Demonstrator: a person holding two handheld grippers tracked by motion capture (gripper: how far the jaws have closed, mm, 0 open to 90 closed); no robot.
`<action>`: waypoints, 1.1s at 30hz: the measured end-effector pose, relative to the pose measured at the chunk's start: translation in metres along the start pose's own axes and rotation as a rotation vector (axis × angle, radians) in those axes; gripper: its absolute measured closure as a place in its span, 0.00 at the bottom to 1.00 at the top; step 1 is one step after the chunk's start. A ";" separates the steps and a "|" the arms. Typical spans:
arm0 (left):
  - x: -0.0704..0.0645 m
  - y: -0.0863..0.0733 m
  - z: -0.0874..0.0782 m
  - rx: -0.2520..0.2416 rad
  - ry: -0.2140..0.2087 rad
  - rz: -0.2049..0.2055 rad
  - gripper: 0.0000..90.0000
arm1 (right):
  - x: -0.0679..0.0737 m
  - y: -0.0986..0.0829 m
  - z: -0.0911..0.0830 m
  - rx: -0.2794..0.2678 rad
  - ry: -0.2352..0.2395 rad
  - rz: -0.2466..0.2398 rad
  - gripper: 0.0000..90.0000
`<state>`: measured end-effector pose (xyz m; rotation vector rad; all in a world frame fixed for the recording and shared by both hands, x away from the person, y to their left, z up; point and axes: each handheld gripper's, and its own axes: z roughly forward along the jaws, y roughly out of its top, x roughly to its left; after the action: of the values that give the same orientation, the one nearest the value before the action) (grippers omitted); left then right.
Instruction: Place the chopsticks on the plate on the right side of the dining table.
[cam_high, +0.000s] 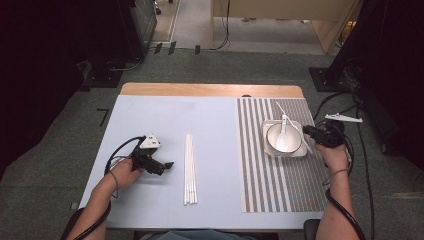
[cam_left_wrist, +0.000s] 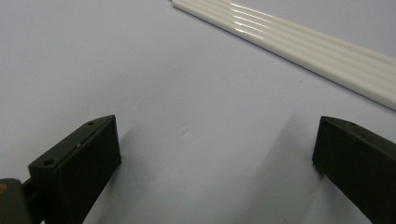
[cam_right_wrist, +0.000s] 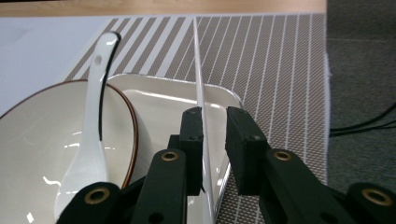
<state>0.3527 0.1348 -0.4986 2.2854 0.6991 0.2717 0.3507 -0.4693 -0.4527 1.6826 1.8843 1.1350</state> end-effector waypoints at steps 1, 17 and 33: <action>0.000 0.000 0.000 0.000 0.000 0.000 0.01 | 0.004 0.005 -0.006 -0.023 -0.009 -0.007 0.84; 0.000 0.000 0.000 0.001 0.001 0.000 0.01 | 0.052 0.029 -0.017 -0.007 -0.028 -0.052 0.49; 0.000 0.000 0.000 0.000 0.001 0.000 0.01 | 0.110 0.032 0.007 0.025 0.043 -0.100 0.33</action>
<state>0.3527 0.1349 -0.4986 2.2857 0.6998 0.2722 0.3526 -0.3636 -0.4067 1.5698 1.9924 1.1216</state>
